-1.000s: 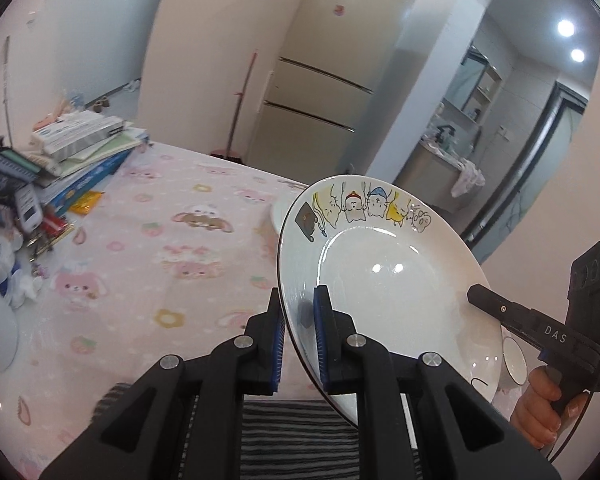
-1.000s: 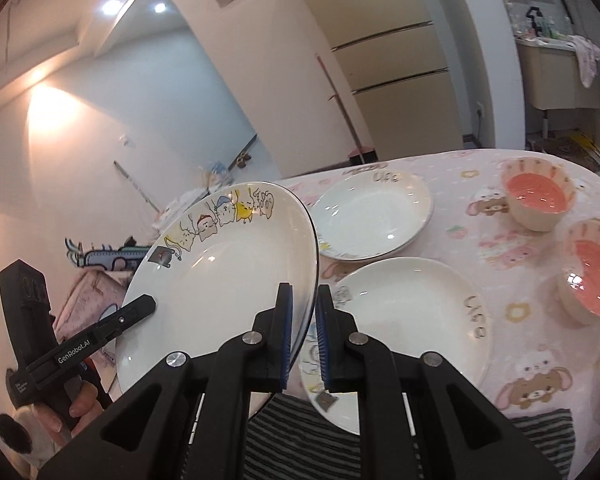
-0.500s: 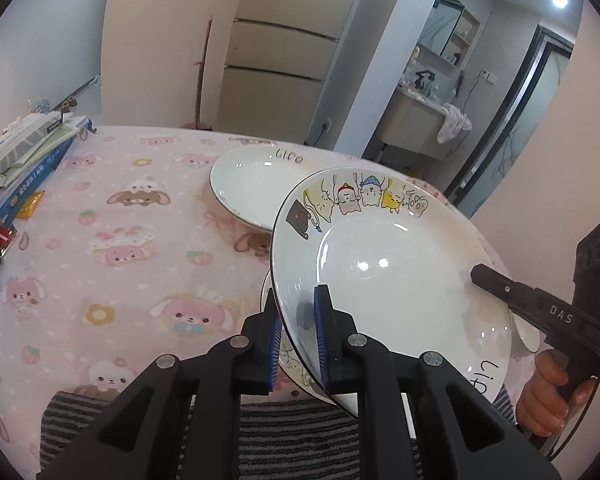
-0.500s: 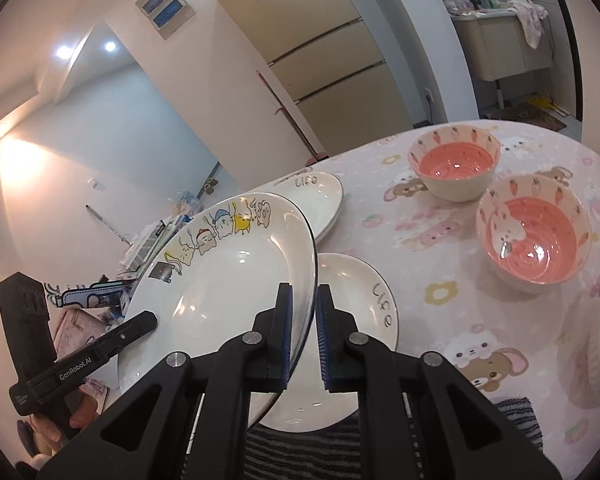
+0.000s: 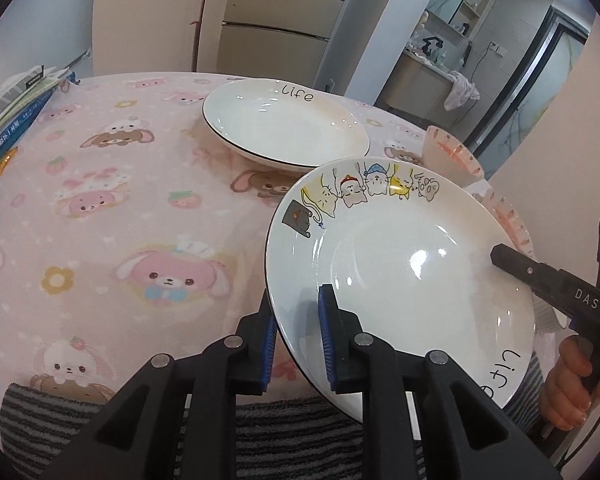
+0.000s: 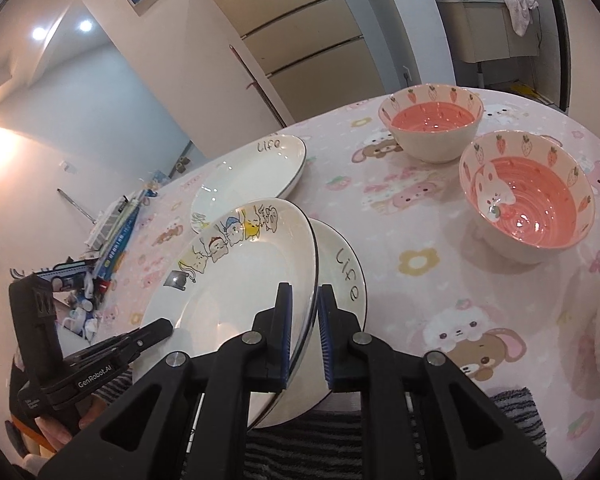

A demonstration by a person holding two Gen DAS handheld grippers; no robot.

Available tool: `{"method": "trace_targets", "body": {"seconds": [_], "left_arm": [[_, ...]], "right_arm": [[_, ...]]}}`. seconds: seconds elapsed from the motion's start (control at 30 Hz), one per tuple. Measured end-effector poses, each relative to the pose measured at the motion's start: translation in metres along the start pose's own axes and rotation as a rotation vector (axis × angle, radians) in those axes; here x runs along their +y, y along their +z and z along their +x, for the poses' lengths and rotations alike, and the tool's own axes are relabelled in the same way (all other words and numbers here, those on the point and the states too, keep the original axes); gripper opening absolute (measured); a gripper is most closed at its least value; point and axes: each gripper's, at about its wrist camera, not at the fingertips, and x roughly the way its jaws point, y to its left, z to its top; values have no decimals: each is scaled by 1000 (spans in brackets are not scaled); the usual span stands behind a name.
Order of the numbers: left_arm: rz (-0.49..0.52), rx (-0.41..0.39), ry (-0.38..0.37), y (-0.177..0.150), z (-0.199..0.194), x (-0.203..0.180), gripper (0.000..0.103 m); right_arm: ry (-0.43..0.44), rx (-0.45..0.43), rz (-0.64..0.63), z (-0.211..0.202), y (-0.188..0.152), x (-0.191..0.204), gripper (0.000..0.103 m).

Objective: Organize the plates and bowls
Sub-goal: 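Lower the cartoon-rim plate onto the 'Life' plate and open the right gripper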

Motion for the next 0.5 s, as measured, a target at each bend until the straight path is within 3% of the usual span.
{"method": "trace_targets", "body": {"seconds": [0.5], "left_arm": [[11,19,65,-3,8,-2,20]], "right_arm": [[-50,49,-17,18,-6,2,14]]}}
